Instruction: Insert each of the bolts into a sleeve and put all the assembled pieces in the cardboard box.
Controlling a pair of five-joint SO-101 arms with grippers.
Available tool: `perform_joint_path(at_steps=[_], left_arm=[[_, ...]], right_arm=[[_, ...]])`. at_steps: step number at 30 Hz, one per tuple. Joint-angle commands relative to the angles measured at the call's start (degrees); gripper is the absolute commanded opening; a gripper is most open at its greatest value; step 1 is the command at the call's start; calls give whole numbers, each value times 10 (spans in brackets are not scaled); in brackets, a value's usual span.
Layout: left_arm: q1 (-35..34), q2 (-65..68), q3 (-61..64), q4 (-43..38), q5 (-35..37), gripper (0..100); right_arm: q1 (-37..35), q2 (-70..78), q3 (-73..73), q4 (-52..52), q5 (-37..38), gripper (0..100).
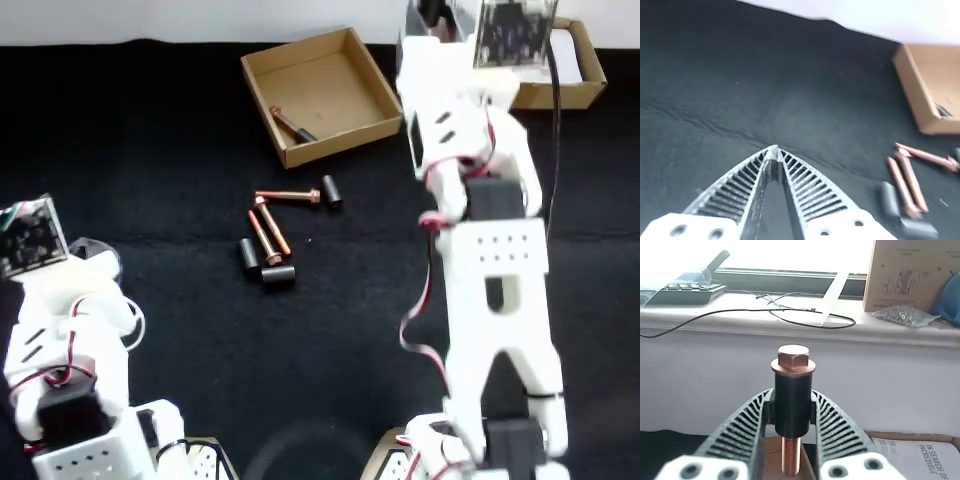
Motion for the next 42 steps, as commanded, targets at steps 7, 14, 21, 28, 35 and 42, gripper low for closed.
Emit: perform_joint_path(at_steps=[7, 14, 21, 28, 35, 42], left_arm=[[-71, -208, 279, -171, 0, 9], [-106, -189, 339, -223, 1, 9], [-124, -194, 338, -204, 1, 9], [-136, -202, 338, -150, -1, 9], [-137, -203, 338, -133, -2, 9], [-137, -203, 338, -130, -2, 9]], right_arm=[[-38, 233, -190, -17, 274, 7], [-57, 401, -295, -18, 527, 7], [-54, 552, -398, -18, 620, 7], [-62, 673, -473, -18, 622, 7], [-73, 790, -592, -17, 625, 9], [-77, 859, -693, 7, 624, 146]])
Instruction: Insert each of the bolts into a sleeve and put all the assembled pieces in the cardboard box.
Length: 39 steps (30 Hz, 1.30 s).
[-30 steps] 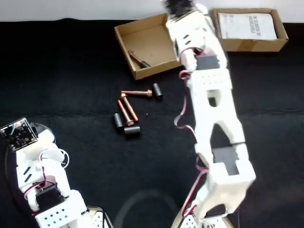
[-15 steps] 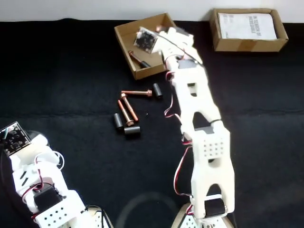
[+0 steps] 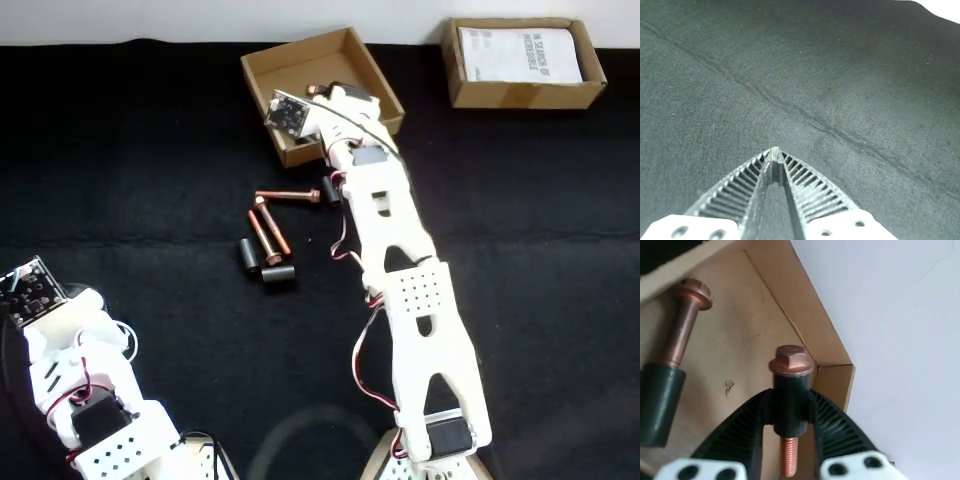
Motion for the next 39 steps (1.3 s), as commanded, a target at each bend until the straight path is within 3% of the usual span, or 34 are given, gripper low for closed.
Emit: perform_joint_path(at_steps=[1, 4, 10, 15, 26, 31, 39], left_arm=[[-6, -7, 10, 1, -3, 9], [-6, -7, 10, 1, -3, 9], [-2, -7, 10, 1, -4, 9], [-1, -7, 10, -2, -4, 10], [20, -6, 10, 1, -4, 10], [20, -6, 10, 1, -4, 10], [20, -6, 10, 2, -4, 10]], right_arm=[[-7, -1, -78, 33, 4, 182], [-13, 0, -123, 126, 1, 243], [-29, 1, -274, 382, -32, 243], [-44, -12, -384, 546, -176, 242], [-55, -142, -376, 818, -532, 242], [-56, -143, -309, 829, -619, 242], [-82, -148, -182, 786, -633, 242]])
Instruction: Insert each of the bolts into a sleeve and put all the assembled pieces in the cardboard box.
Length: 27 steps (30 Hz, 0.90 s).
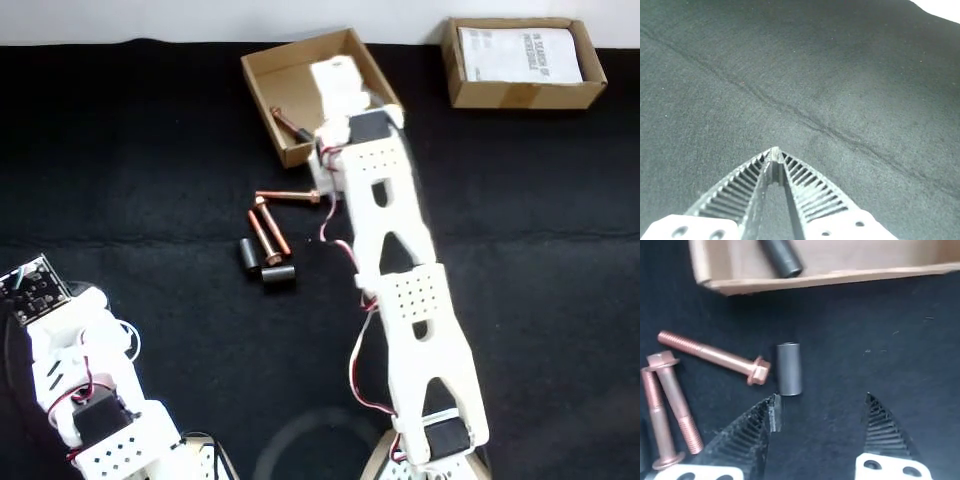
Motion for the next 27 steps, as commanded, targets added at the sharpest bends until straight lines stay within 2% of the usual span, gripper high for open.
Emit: perform_joint_path(at_steps=[1, 20, 27], left_arm=[[7, -6, 9, 2, -4, 10], [7, -6, 9, 2, -4, 10], [7, -7, 9, 2, -4, 10]], right_arm=[[-33, -70, 24, -38, -4, 242], [-3, -69, 244, -224, -4, 242], [-2, -69, 291, -233, -4, 242]])
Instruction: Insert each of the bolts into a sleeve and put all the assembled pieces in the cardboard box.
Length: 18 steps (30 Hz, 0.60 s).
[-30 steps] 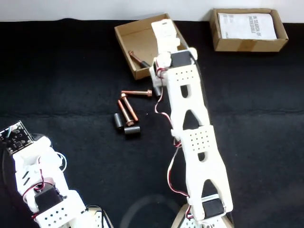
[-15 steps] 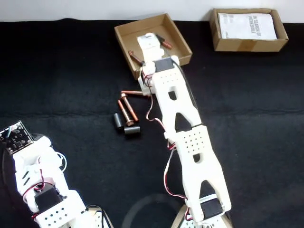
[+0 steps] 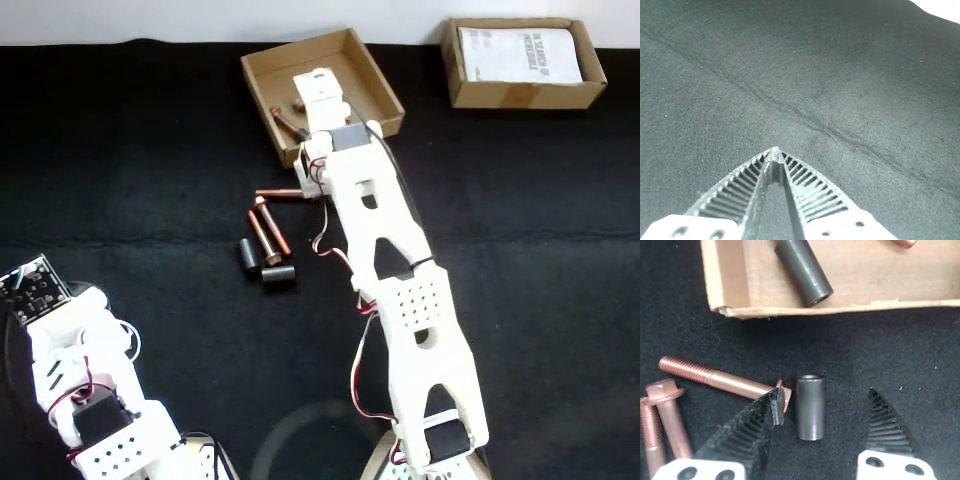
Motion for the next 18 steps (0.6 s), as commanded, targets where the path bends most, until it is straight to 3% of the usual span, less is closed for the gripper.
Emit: perform_joint_path(at_steps=[1, 18], left_arm=[[7, -7, 9, 2, -4, 10], [7, -7, 9, 4, -4, 10]], right_arm=[[5, -11, 27, 1, -4, 242], [17, 4, -25, 26, -4, 241]])
